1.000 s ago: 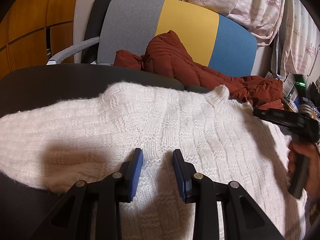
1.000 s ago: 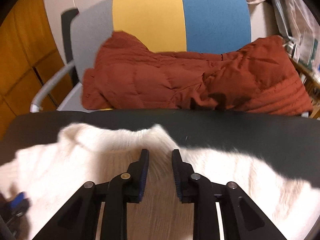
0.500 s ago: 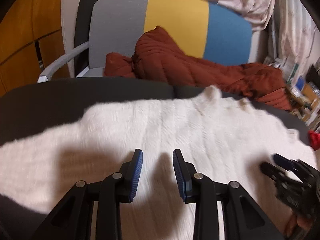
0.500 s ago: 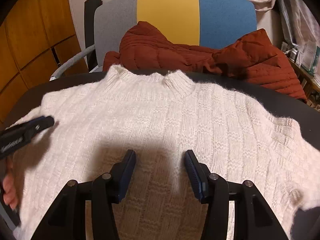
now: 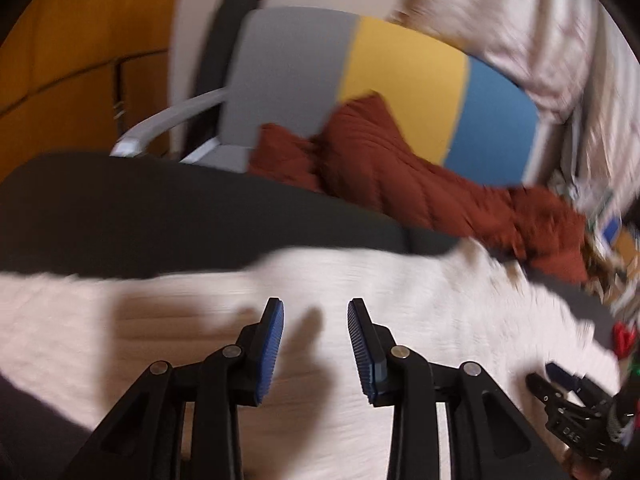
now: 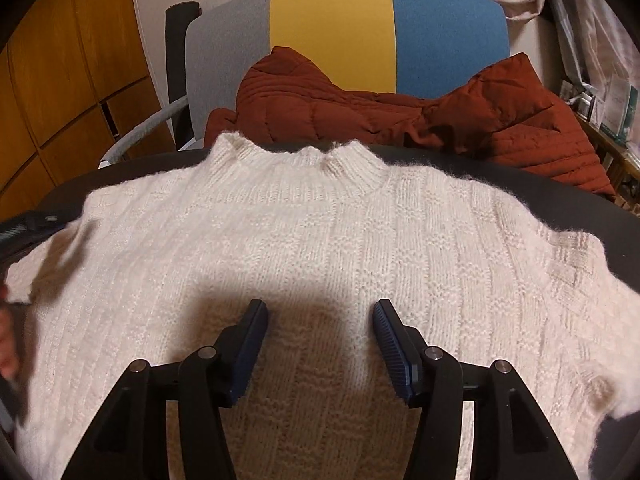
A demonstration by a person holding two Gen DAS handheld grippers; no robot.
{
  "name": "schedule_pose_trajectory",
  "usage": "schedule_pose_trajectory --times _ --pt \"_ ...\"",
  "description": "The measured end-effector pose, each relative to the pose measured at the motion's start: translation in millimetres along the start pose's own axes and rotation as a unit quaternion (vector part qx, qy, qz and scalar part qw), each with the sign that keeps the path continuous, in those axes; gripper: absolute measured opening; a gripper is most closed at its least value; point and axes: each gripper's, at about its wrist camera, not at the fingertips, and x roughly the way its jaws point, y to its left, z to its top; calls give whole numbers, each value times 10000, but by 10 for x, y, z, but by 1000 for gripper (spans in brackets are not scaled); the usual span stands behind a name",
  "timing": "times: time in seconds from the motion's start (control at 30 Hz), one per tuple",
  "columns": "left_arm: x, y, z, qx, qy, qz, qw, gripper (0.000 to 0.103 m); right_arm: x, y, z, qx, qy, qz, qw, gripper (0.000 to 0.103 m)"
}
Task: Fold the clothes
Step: 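Grasp a sweater sleeve with the left gripper and fold it across the body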
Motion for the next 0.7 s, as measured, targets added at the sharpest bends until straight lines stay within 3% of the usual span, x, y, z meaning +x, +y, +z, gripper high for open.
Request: schedule_pose_trajectory --times 0.07,0.17,0.27,0.4,0.57,0.7 --pt "-145 481 58 -414 -27 256 9988 34 4 2 -2 -3 -3 -3 10000 57" --pt "-399 1249 71 -1016 -278 1118 9881 36 3 5 -7 5 -7 4 10000 58" --pt "-621 2030 -1 -1762 -290 1957 9643 40 0 9 -9 -2 -5 -1 10000 58" --pt "-696 2630 -129 -2278 -22 2574 9391 42 0 23 -9 -32 -4 -39 10000 58" --pt "-559 2882 -237 -2560 428 2469 9336 48 -2 22 -6 -28 -5 -33 10000 59" --pt "-500 2902 -238 -2767 256 2171 9358 55 -1 27 -4 -43 -2 -55 10000 59"
